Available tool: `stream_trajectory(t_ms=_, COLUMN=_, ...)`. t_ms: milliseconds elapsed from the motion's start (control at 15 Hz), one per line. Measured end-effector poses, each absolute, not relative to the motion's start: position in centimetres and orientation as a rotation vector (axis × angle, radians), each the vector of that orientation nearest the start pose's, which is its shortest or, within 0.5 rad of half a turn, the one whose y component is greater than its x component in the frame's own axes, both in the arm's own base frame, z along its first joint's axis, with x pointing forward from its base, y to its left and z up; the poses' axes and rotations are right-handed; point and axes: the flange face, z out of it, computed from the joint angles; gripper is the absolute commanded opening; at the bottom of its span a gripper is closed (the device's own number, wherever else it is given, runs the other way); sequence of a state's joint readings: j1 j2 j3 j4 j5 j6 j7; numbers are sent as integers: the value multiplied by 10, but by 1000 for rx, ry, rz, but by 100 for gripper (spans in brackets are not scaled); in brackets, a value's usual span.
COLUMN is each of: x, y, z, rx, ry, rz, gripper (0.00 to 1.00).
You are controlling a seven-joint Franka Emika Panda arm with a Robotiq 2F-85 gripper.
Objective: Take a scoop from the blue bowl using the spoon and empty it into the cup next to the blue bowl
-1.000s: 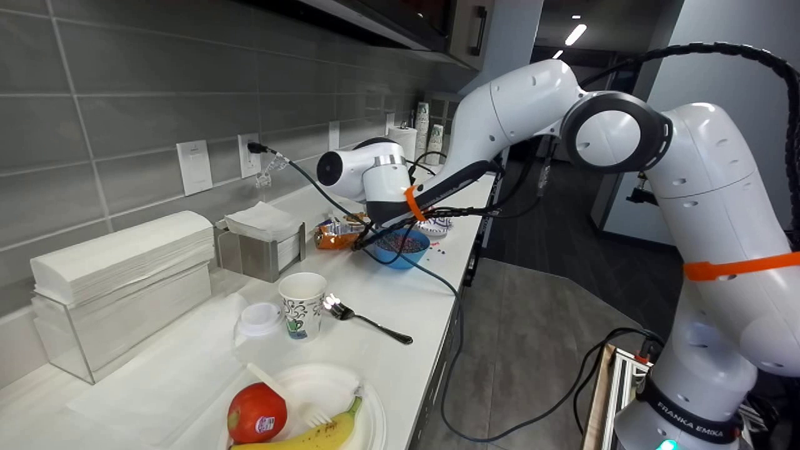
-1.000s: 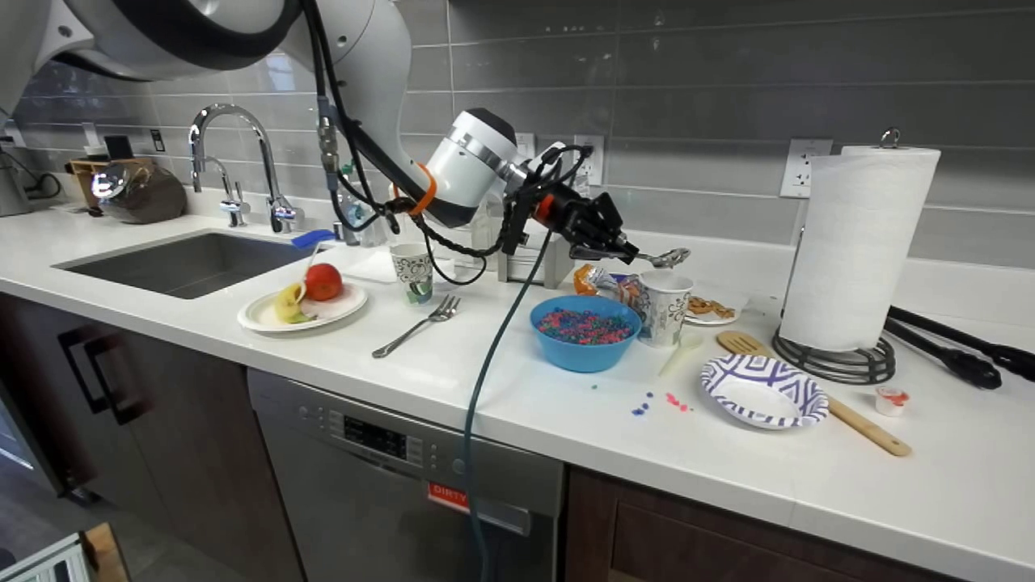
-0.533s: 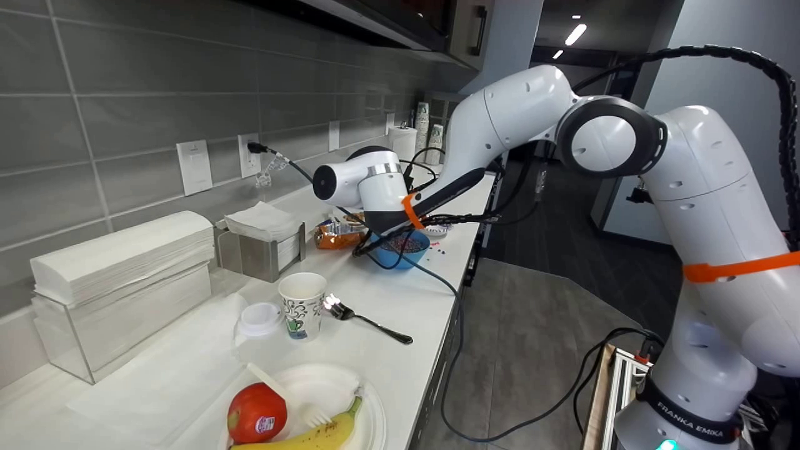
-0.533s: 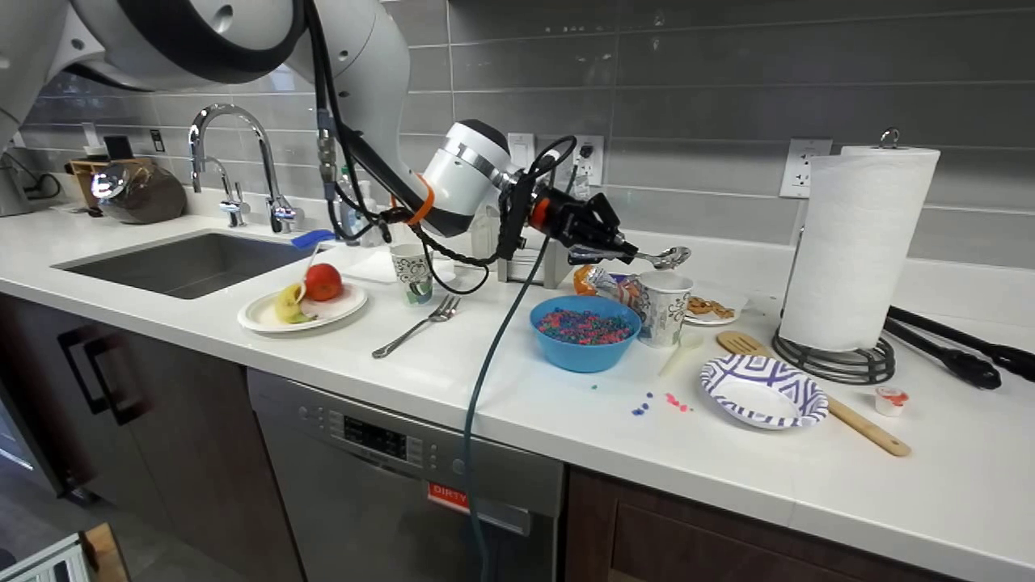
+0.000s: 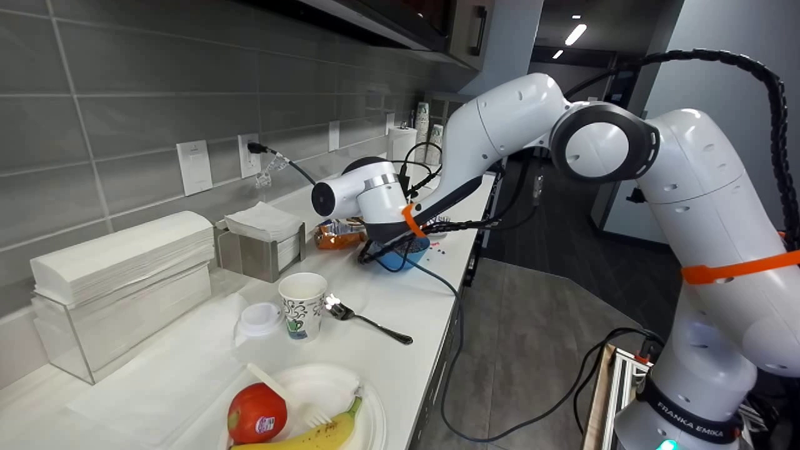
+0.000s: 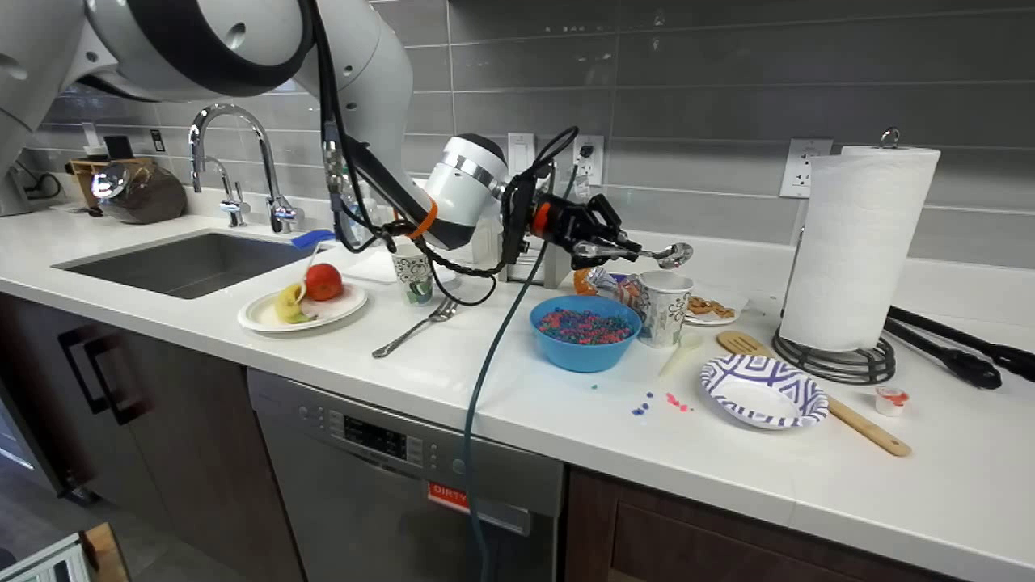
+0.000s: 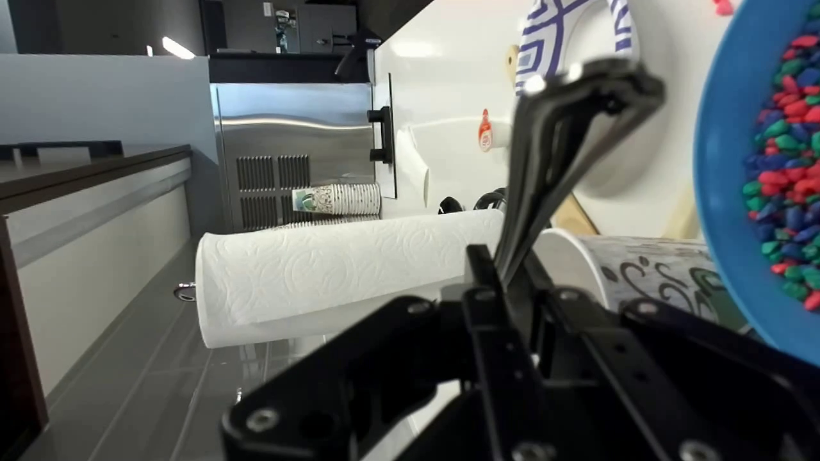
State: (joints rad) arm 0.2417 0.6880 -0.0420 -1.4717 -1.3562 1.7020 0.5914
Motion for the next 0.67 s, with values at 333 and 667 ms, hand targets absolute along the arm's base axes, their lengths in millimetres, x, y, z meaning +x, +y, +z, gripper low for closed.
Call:
stream_trajectory(t_ms=333, x=708, y=60, z=307, rx=1796, ry=178, rz=158, gripper=3)
stream_trajectory(t_ms=667, x=713, y=58, z=318, rx=1831, ry=142, rz=170, gripper=3)
